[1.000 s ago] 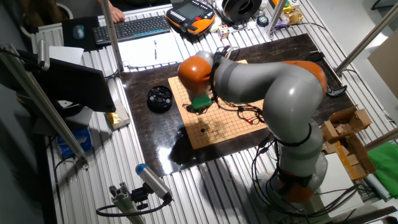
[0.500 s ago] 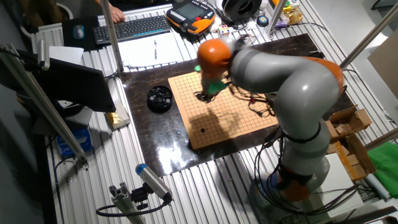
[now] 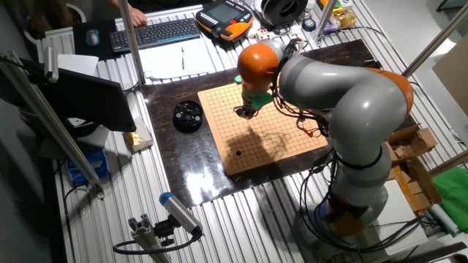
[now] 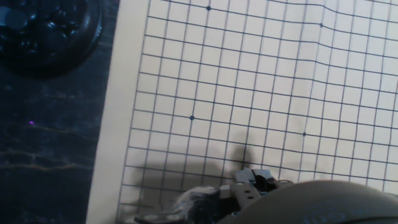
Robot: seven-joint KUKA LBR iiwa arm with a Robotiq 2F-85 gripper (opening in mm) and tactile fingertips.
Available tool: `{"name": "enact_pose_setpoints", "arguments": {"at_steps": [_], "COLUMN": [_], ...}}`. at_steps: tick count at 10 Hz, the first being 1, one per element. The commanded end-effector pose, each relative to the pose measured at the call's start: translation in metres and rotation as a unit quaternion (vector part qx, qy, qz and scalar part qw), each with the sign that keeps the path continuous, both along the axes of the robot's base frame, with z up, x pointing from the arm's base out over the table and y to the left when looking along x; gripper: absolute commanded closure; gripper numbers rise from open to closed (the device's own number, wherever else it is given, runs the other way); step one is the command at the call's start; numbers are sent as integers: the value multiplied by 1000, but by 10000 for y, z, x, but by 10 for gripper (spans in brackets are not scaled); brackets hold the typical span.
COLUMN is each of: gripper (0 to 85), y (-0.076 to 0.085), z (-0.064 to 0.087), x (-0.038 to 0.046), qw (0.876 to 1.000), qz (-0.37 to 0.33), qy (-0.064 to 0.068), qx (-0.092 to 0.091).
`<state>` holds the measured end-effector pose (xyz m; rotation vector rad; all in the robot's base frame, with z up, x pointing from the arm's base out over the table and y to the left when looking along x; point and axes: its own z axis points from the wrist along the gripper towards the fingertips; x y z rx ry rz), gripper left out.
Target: Play the first move as black on the 3-4 point in the upper right corner of the Go board
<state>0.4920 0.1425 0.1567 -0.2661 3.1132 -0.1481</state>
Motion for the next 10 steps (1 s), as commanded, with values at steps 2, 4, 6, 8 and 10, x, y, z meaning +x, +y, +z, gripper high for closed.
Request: {"name": "enact_pose_setpoints", "arguments": {"at_steps": [2,4,6,8,10], "gripper": [843,843,843,843,843], "y": [-26,-30,25,78,85], "z": [-21,-17,-14,-31,-8], "x": [-6,-17,-14,-11,-38], "qw": [1000,999,999,999,999], "qz": [-7,-6,-8,-14,-15], "qy": [19,32,34,35,42], "qx": [5,10,8,8,7]}}
